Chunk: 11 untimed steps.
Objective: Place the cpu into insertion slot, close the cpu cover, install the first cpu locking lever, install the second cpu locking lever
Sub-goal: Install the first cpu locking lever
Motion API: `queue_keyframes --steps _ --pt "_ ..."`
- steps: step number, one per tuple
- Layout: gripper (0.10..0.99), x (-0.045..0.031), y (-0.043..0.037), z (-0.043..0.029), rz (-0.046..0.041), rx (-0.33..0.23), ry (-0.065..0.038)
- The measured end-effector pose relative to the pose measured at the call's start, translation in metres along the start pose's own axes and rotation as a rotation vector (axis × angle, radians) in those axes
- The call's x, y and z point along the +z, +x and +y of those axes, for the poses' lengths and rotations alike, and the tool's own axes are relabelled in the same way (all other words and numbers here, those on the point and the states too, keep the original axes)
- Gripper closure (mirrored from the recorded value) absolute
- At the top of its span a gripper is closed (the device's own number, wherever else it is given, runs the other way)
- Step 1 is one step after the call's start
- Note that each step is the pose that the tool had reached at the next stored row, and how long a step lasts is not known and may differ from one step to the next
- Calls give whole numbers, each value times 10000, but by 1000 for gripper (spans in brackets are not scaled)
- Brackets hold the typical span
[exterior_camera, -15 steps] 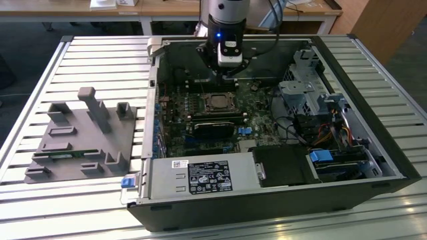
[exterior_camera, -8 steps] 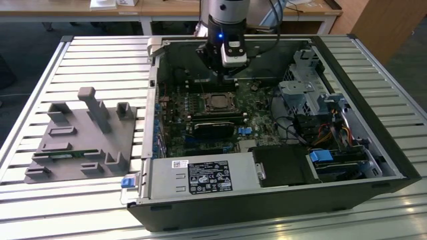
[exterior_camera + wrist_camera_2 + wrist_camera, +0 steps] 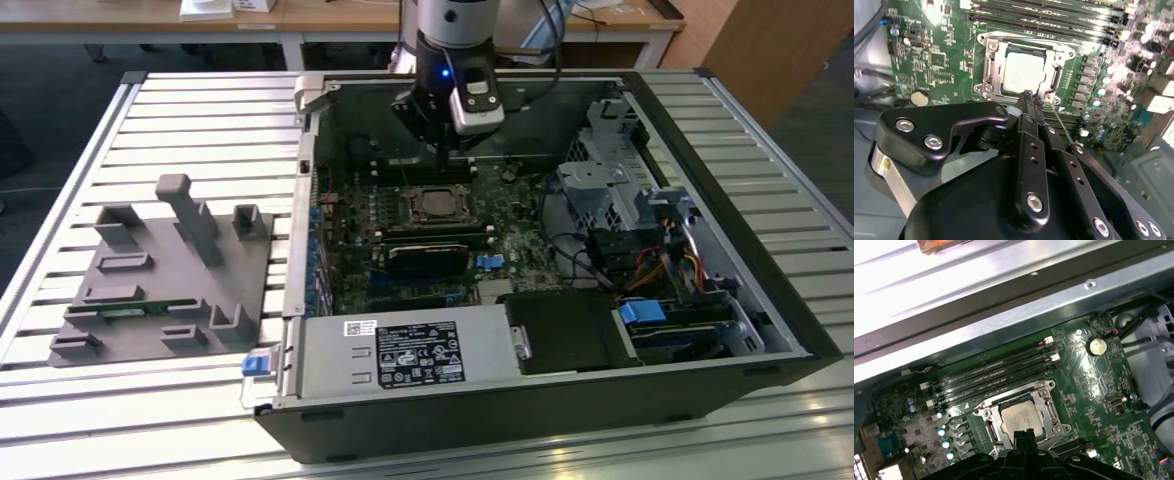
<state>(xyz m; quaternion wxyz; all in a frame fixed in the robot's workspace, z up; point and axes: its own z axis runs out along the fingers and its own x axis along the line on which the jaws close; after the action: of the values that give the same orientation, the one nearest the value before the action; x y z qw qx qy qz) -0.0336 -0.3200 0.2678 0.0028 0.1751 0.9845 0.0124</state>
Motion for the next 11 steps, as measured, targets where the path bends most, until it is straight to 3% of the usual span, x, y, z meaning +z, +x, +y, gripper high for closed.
queue_keyframes --steps 7,11 --pt "980 10 0 0 20 -1230 -6" --pt "980 15 13 -5 -13 -1512 -20"
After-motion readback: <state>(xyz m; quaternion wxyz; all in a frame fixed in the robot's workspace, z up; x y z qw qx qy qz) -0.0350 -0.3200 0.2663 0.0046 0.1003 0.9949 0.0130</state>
